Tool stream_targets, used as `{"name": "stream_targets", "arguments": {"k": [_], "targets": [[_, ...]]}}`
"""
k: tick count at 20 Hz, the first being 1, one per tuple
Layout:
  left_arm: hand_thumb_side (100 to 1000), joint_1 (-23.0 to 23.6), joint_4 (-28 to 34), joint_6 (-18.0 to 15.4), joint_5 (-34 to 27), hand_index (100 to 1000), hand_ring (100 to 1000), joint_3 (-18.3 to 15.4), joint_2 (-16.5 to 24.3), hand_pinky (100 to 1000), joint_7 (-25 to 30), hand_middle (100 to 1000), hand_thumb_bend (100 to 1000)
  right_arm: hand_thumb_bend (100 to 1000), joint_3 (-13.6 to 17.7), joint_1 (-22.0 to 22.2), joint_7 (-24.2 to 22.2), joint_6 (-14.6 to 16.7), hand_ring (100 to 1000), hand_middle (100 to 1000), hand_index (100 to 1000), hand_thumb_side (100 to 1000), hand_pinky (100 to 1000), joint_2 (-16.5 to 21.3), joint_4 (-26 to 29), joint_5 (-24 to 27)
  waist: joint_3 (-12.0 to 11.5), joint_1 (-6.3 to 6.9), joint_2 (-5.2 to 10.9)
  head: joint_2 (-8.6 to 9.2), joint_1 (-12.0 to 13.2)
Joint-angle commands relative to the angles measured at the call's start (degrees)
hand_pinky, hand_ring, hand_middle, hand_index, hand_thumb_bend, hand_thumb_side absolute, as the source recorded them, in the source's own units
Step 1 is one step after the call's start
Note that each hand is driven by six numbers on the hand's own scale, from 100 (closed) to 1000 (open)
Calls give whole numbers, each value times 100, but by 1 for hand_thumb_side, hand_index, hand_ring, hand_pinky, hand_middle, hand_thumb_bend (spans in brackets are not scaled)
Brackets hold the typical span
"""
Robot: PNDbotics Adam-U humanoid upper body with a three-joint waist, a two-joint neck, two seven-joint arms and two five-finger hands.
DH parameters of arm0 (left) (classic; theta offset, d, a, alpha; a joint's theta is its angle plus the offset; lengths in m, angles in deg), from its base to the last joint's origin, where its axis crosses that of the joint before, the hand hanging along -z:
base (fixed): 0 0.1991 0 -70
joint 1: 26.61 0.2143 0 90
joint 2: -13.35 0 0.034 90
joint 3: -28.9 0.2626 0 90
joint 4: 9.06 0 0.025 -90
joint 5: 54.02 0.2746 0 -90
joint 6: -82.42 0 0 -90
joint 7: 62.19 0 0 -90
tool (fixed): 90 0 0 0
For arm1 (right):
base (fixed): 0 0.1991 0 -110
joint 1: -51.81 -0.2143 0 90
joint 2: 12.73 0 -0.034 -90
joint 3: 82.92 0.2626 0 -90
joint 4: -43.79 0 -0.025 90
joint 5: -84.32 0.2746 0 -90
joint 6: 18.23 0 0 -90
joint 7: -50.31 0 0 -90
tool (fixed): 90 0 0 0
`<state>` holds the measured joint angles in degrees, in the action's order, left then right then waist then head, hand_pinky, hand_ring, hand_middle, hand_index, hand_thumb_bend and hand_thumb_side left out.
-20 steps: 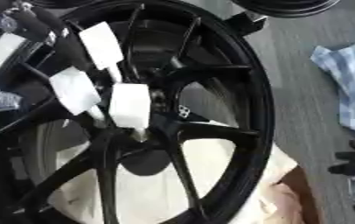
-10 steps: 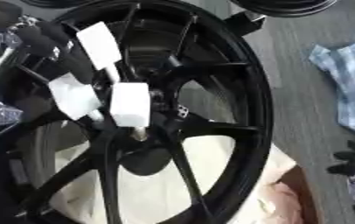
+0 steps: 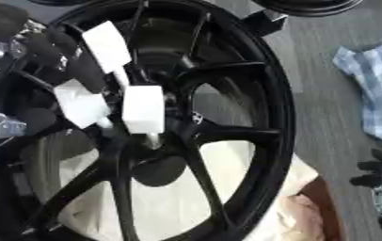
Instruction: Pull the pin out of the wheel hub.
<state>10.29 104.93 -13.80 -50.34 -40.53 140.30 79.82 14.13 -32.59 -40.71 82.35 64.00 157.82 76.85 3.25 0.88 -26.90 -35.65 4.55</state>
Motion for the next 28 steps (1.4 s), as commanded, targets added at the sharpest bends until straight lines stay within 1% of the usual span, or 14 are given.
{"name": "stream_targets", "arguments": {"k": [1,7,11,16,22,25,28], "targets": [[315,-110,60,-34,89,891,813,-11,143,836,-4,797,100,100,19,1,-3,-8,571,642,832,670,685,9,56,6,10,-12,104,48,24],[287,-144,60,-49,221,896,810,55,100,834,-4,793,106,100,9,-9,-15,-15,570,642,831,670,685,-12,56,-8,26,-19,86,75,43],[245,-192,60,-40,298,892,800,69,68,828,-4,782,143,100,2,-19,-26,-32,569,642,831,674,685,-31,56,-13,25,-20,74,85,55],[247,-208,60,6,438,900,787,108,43,821,-4,778,164,100,-2,-24,-37,-26,569,643,831,671,686,-41,56,-27,31,-23,62,107,68],[201,-227,52,76,600,886,761,129,36,814,-4,764,201,100,-16,-35,-53,-49,568,643,831,677,686,-59,56,-37,33,-18,47,123,73],[206,-239,12,81,735,882,758,141,16,811,-4,760,201,100,-23,-45,-68,-56,568,643,830,678,686,-66,56,-42,36,-17,38,135,73],[212,-244,-24,76,803,874,754,151,1,807,-4,755,176,100,-24,-45,-69,-59,568,643,831,679,687,-80,56,-50,40,-20,30,161,53]]}}
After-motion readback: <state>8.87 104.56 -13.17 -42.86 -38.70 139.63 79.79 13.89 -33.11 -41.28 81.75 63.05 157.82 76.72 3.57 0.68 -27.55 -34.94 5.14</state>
